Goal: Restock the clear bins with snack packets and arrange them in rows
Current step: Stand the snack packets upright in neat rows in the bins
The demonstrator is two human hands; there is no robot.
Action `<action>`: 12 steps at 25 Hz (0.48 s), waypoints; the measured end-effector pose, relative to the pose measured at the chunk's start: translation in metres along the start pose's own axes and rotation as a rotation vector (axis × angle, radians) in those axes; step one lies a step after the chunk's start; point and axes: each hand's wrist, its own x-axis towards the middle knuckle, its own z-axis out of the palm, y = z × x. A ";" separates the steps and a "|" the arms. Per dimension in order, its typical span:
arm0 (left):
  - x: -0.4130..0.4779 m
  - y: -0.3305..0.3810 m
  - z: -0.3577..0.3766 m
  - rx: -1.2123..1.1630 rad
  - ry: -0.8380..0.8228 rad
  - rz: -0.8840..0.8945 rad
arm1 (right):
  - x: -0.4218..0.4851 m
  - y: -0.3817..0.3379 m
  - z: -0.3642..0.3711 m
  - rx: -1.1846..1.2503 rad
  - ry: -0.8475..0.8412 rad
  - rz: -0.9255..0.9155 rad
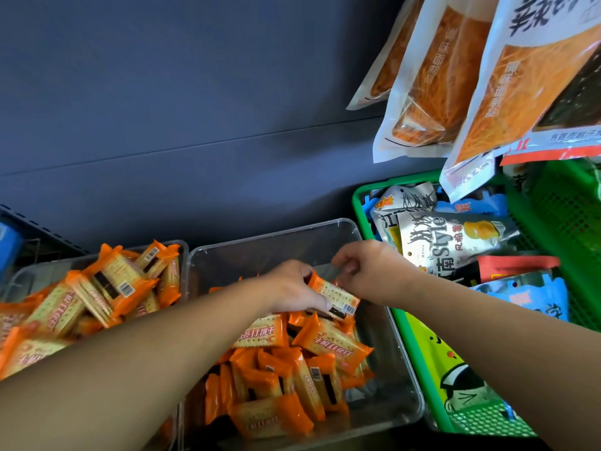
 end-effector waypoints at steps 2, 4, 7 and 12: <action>-0.015 -0.001 -0.002 -0.072 0.063 0.088 | -0.002 -0.004 0.000 -0.020 -0.115 -0.034; -0.033 -0.002 -0.006 -0.168 0.140 0.139 | -0.007 -0.008 0.000 -0.015 -0.186 -0.090; -0.058 -0.004 -0.011 -0.289 0.178 0.183 | -0.011 -0.011 -0.001 0.079 -0.168 -0.204; -0.086 -0.019 -0.022 -0.257 0.191 0.189 | -0.020 -0.018 -0.006 0.249 -0.138 -0.246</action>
